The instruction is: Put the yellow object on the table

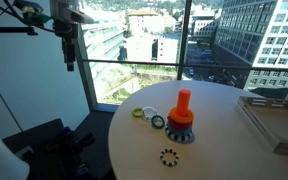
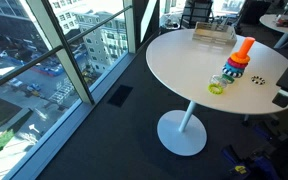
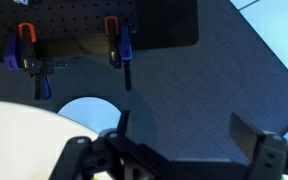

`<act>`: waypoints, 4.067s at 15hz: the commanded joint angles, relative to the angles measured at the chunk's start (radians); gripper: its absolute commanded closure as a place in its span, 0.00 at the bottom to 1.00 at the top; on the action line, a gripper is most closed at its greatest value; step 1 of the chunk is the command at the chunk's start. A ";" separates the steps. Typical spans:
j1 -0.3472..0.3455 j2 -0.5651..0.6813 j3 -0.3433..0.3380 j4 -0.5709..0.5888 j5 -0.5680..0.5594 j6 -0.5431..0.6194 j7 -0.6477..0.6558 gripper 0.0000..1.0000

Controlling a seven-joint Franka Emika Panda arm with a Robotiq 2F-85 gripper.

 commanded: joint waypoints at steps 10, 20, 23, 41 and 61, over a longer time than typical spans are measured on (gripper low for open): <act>-0.022 0.009 0.005 0.026 -0.018 0.003 0.014 0.00; -0.157 0.011 -0.009 0.069 -0.145 0.073 0.088 0.00; -0.203 0.000 -0.015 0.057 -0.194 0.121 0.129 0.00; -0.343 0.246 -0.116 0.197 -0.306 0.318 0.208 0.00; -0.341 0.527 -0.282 0.321 -0.389 0.377 0.217 0.00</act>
